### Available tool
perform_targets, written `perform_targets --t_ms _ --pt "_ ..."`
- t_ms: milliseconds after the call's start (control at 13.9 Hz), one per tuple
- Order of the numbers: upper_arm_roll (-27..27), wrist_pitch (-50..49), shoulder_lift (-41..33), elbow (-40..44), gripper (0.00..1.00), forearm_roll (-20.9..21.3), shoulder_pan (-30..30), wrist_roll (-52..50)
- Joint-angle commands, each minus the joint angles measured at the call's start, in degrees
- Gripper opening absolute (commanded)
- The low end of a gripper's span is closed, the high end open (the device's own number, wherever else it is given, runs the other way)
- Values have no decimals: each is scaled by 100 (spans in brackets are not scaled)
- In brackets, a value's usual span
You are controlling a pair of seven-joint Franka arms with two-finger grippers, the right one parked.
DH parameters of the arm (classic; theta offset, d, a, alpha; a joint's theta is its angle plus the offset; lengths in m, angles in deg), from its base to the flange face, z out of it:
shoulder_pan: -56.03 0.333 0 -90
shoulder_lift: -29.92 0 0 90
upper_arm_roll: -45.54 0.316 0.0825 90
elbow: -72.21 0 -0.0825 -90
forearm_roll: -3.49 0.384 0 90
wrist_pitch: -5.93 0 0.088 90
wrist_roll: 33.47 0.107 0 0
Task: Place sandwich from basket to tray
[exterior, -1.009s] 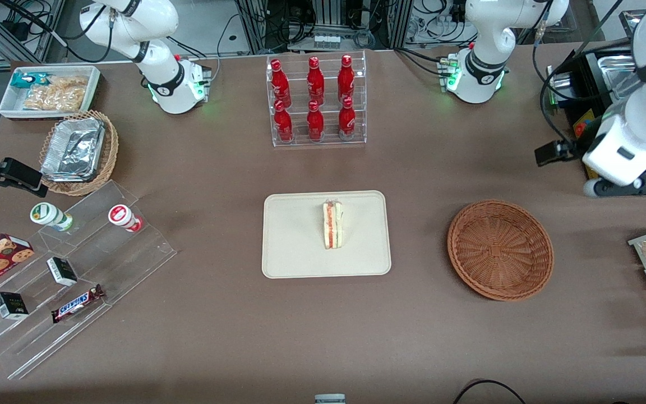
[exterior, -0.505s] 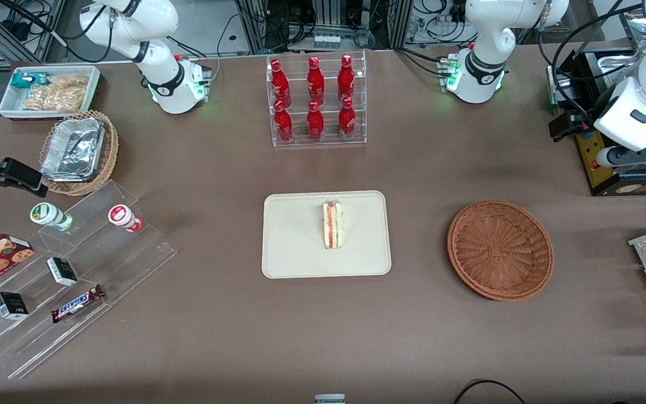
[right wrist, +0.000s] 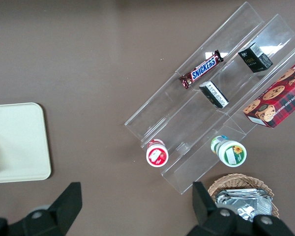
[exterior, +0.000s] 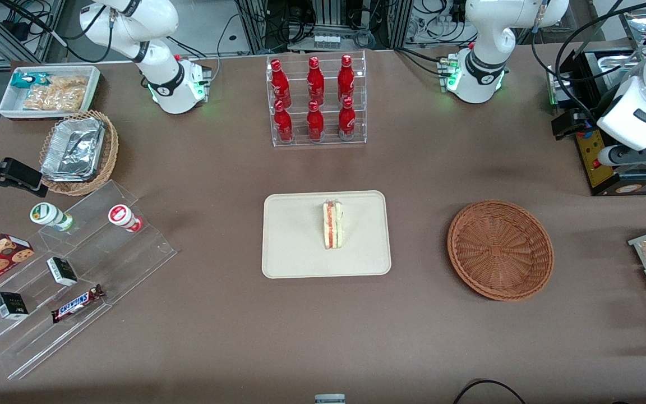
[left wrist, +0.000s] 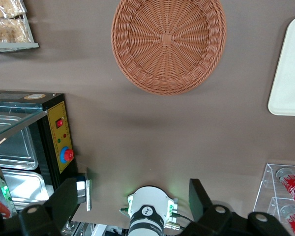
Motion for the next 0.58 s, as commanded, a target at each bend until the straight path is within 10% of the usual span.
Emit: perform_targets --t_ms 0,505 --pt "-62 -38 65 146 100 -153 210 -103" --pt "-1011 -47 21 128 100 -399 1372 -32"
